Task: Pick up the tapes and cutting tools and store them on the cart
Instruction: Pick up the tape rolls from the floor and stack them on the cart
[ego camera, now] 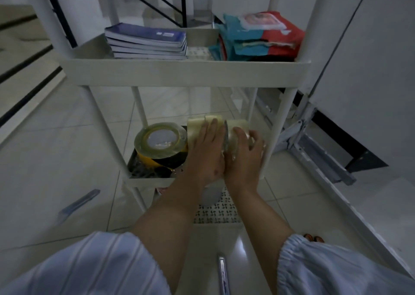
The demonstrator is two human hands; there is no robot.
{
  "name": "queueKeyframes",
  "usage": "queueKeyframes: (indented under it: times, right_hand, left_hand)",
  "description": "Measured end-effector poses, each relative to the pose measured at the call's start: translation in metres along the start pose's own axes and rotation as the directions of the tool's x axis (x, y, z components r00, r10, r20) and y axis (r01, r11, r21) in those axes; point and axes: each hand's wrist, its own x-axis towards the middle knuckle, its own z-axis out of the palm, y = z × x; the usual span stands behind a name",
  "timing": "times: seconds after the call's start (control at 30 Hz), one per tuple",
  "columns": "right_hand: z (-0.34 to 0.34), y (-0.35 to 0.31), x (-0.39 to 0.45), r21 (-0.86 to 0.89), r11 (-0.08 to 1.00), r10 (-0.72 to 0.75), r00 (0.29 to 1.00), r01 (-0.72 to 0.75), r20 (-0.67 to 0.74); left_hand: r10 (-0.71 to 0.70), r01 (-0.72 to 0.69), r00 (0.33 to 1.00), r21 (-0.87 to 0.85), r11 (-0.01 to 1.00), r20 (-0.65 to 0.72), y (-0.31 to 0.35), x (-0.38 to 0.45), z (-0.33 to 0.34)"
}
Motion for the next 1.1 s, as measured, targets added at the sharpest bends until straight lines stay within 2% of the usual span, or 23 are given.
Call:
queueKeyframes:
  times: [0.13,0.23,0.47,0.63,0.83,0.9,1.1]
  right_hand:
    - [0.014,0.007,0.013,-0.050,0.996,-0.072,0.997,0.072,0.003]
    - [0.021,0.017,0.024,-0.019,0.995,-0.102,0.994,0.102,0.035]
    - [0.027,0.028,0.037,0.003,0.992,-0.128,0.981,0.129,0.145]
    - [0.023,0.028,0.038,0.029,0.991,-0.134,0.971,0.131,0.199]
    - [0.023,0.029,0.039,-0.049,0.991,-0.102,0.953,0.121,0.287]
    - [0.023,0.029,0.040,-0.072,0.990,-0.096,0.949,0.123,0.300]
    - [0.029,0.023,0.040,-0.082,0.985,-0.125,0.961,0.149,0.248]
  left_hand:
    - [0.011,-0.025,0.997,0.177,0.984,0.078,-0.033,0.009,0.010]
    - [0.056,-0.061,0.997,0.117,0.991,0.050,-0.044,0.006,0.014]
    - [0.122,-0.122,0.986,0.009,0.993,-0.118,-0.051,0.005,0.024]
    - [0.105,-0.100,0.984,0.046,0.994,-0.144,-0.047,0.006,0.030]
    - [0.062,-0.052,0.991,0.085,0.995,-0.115,-0.043,0.002,0.030]
    - [0.036,-0.028,0.994,0.075,0.997,-0.106,-0.041,0.001,0.028]
    - [0.056,-0.058,0.978,-0.007,0.998,-0.201,-0.042,-0.006,0.028]
